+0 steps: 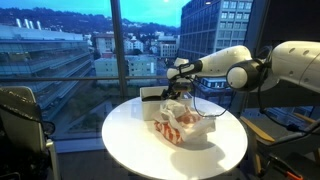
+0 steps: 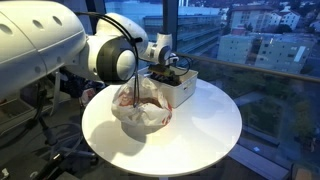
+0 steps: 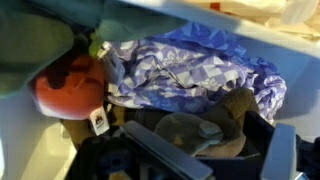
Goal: Put the moose in the plastic bag.
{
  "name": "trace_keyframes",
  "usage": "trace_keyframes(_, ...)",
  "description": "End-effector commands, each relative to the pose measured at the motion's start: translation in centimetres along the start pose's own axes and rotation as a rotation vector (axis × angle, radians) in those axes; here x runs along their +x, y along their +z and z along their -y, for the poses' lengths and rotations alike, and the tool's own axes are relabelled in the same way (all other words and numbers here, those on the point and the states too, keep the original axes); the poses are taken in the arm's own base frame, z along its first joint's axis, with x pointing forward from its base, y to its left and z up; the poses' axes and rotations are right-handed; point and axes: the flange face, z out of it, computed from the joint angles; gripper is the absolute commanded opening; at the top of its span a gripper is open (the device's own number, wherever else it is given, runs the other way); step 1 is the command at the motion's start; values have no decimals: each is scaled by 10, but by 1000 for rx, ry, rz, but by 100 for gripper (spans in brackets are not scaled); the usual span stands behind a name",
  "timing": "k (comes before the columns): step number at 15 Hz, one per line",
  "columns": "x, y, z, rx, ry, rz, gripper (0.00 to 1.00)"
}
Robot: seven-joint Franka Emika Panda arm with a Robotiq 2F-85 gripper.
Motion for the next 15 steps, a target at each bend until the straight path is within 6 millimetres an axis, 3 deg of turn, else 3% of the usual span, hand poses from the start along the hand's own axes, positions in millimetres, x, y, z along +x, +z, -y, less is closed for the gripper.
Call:
trace_keyframes(1,1,16,5,-34,-88,-92,100)
trace_keyframes(3,0,24,4,-67,-131,-132,100)
trace_keyframes(4,-1,27,6,-71,-138,-157,75)
trace_keyframes(6,-1,28,9,-74,-147,-196,66)
trace_keyframes(11,8,15,16,-101,-135,-252,28)
trace_keyframes(15,21,-20,39,-132,-92,-210,1)
